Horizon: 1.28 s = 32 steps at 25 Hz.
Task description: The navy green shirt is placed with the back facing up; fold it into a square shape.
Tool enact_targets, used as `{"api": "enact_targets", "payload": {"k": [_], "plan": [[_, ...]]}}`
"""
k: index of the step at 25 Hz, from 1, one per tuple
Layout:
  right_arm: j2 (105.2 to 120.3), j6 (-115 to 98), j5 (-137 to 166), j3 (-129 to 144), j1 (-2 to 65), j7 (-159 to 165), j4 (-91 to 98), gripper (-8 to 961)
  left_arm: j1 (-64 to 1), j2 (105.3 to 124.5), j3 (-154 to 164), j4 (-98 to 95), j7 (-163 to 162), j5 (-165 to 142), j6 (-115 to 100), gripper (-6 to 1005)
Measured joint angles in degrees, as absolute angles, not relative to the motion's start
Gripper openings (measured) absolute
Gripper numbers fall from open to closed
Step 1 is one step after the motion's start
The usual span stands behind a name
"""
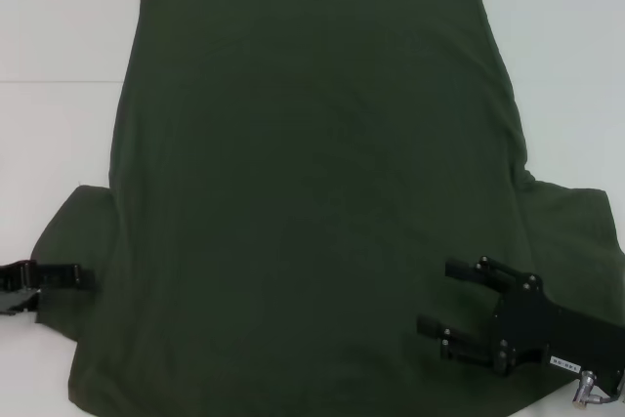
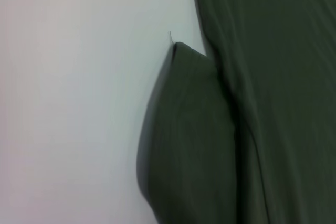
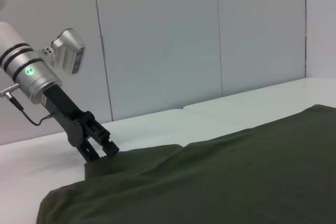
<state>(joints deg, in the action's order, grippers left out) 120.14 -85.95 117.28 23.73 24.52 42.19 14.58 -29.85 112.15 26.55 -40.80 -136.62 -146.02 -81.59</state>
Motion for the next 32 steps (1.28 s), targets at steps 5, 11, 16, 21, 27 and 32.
{"api": "enact_targets", "payload": {"k": [5,11,16,21,27,32], "plan": [[120.14,-86.01,117.24,23.73,24.52,42.19,14.59,852,-30.11,112.43,26.56,-40.85,-136.55,-146.22,-81.49,945],[120.12,-86.40,117.15,23.70,24.43,42.19,14.59,852,-29.94,112.72,26.83,-41.15,-136.86,-146.61,-79.99,871],[120.05,-86.51,117.06,23.70,24.39,42.19,14.59,852,-30.07,112.84,27.13,-41.15,-137.01,-146.96,-78.83,723],[120.05,-86.55,117.06,23.73,24.47,42.19,14.59,852,-30.27,112.85,27.16,-41.19,-137.24,-147.12,-78.69,532],[120.05,-86.60,117.06,23.66,24.52,42.19,14.59,852,-30.51,112.83,27.14,-41.25,-137.74,-147.12,-78.24,278],[120.05,-86.64,117.07,23.60,24.52,42.26,14.59,852,-30.70,112.80,27.11,-41.29,-137.60,-146.87,-78.24,91]]}}
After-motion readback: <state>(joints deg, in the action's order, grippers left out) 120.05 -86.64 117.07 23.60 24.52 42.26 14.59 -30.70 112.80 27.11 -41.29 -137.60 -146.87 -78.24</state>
